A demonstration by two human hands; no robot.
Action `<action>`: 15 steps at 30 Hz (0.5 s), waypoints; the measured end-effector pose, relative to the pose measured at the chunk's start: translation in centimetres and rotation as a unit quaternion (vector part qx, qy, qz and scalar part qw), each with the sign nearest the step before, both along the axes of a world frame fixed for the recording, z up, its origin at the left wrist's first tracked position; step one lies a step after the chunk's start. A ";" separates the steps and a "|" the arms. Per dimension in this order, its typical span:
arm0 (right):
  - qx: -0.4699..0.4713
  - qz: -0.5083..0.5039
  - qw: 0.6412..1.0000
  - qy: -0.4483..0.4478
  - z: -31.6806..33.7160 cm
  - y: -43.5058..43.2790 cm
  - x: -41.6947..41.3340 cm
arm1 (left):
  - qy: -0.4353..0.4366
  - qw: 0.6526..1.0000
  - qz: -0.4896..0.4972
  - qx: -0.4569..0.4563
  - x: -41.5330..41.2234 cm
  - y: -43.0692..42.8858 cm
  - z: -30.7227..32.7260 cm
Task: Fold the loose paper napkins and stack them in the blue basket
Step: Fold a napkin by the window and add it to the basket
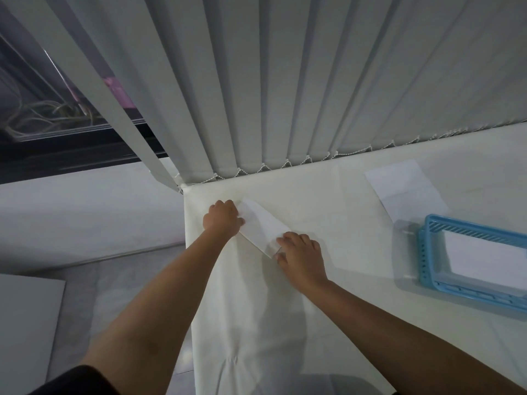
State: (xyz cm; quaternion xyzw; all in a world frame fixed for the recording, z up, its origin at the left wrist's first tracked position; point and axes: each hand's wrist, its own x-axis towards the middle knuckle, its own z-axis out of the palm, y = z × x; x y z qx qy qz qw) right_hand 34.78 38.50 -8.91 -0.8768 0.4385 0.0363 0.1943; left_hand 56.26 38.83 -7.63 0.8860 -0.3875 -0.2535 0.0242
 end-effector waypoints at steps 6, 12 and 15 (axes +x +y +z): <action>0.056 -0.062 0.994 -0.066 0.2 -0.1 -0.2 | 0.006 0.999 -0.002 -0.053 -0.6 0.5 0.6; 0.066 -0.024 0.997 -0.028 0.5 -0.5 -0.5 | -0.039 0.997 0.038 -0.054 -1.1 1.7 -0.2; 0.060 -0.008 0.998 -0.016 0.5 -0.5 -0.9 | 0.009 0.995 0.078 -0.060 -1.2 1.6 -0.4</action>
